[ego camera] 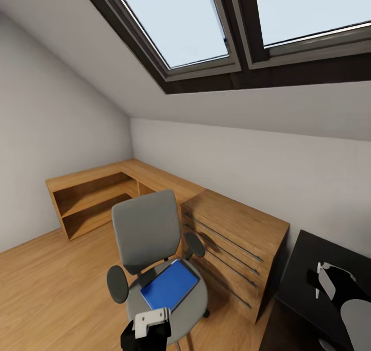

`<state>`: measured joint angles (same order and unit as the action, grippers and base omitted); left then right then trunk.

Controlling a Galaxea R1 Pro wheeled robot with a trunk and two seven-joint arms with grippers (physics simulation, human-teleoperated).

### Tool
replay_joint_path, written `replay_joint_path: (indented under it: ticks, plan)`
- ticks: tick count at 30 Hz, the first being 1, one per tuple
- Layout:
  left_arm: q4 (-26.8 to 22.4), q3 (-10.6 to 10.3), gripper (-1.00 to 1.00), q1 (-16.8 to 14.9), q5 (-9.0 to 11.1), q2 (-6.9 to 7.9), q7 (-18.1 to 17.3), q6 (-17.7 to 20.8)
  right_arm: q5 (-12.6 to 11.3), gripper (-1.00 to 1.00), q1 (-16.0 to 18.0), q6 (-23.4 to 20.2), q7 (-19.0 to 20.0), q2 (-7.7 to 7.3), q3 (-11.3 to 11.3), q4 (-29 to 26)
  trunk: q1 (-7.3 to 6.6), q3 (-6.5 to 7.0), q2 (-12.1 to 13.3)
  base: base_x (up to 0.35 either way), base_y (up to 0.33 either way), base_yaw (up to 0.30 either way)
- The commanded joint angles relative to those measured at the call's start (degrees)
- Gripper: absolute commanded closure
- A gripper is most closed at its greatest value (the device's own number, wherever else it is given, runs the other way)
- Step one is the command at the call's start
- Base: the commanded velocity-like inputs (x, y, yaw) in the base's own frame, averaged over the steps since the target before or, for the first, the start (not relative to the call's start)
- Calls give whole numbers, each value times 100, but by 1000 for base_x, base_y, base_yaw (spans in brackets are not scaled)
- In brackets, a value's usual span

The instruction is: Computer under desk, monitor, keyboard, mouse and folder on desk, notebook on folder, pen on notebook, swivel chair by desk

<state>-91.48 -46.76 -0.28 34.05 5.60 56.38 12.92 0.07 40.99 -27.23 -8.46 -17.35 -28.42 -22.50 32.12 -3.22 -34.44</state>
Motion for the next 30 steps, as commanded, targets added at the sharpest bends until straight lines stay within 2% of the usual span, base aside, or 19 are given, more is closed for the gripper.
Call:
replay_joint_path:
  ticks: [1,26,30]
  plan:
    - [-12,-6,-100,-5,11,3,48,42,-7,100,5,-40,-15,3,-23,-8,25,-28,-51,0,0,0]
    - [-11,-4,-100,-7,6,3,93,44,2,100,5,-63,-41,8,-19,-3,574,-477,-1054,0,0,0]
    - [-11,-7,-100,-6,5,3,93,44,29,100,5,-61,-99,75,-7,-5,662,-549,-1214,0,0,0]
